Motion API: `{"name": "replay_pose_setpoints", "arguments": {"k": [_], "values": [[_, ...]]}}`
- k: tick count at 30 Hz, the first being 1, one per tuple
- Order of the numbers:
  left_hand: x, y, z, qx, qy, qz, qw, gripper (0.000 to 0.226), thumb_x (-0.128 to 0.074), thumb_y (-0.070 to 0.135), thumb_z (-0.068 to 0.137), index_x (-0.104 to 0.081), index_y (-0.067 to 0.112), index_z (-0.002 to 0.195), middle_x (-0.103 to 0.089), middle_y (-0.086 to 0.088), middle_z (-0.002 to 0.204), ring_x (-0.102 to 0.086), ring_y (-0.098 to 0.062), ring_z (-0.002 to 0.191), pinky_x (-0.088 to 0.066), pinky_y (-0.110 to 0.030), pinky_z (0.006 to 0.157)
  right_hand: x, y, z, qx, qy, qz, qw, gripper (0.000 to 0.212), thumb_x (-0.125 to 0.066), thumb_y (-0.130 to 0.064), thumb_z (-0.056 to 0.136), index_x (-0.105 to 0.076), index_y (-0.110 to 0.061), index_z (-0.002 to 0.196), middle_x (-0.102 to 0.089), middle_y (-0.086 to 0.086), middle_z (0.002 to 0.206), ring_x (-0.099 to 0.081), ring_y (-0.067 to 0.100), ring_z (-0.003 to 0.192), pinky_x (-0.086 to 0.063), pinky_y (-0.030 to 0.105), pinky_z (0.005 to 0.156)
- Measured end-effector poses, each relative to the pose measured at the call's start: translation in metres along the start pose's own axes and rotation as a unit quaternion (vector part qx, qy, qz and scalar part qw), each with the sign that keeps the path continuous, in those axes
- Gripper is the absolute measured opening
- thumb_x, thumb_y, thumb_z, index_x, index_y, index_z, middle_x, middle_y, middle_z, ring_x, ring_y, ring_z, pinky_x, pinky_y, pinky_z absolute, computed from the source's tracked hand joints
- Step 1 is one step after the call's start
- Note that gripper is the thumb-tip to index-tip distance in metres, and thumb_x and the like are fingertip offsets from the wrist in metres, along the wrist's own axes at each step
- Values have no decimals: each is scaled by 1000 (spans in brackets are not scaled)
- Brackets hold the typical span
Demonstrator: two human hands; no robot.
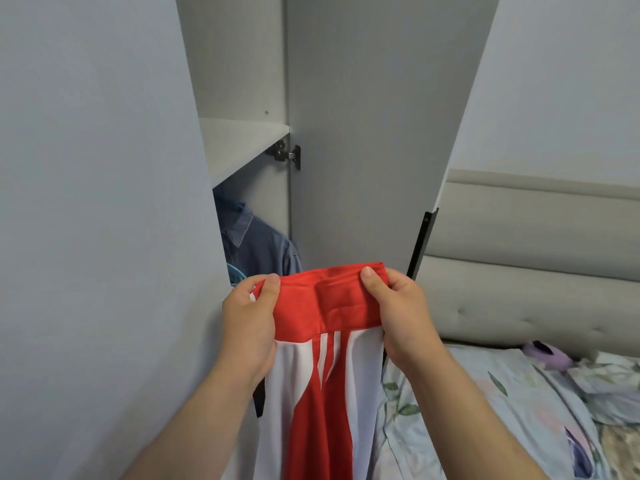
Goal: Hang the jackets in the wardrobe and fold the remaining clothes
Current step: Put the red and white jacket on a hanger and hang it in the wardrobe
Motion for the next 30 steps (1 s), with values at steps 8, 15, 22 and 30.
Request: {"name": "replay_pose_setpoints", "arguments": {"k": [8,15,22,30], "values": [[-30,-43,58,23,17,5,1000,19,-62,24,96,-75,27,83,-75,-3,88,-72,-16,82,-55,-29,69,5,31,88,-19,-8,-14,1000,14,-63,-15,94,-76,-12,89,-76,12,92,-72,24,85,-58,42,85],[-35,-75,103,22,23,44,999,16,-64,37,86,-75,26,88,-76,-5,89,-72,-21,86,-55,-35,76,-15,44,145,41,-40,-139,989,31,-61,-1,88,-70,-30,97,-72,-7,87,-65,4,75,-52,19,74],[-9,-119,127,22,63,89,994,30,-61,55,74,-74,29,85,-75,-2,83,-72,-18,81,-56,-38,74,-68,68,188,129,-124,-287,941,37,-56,8,75,-75,-17,97,-63,-15,87,-58,-1,75,-45,16,78],[18,-172,122,64,99,92,989,14,-62,33,92,-75,33,87,-76,1,90,-72,-15,87,-54,-35,79,-171,120,192,97,-322,-251,908,13,-67,-5,89,-73,-15,81,-68,-6,71,-57,-2,63,-46,10,66]]}}
Point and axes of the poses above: each hand's wrist, its own z-axis towards the middle knuckle, its own x-axis out of the back of the hand, y = z × x, the point moved 10 cm from there along z, towards the middle knuckle
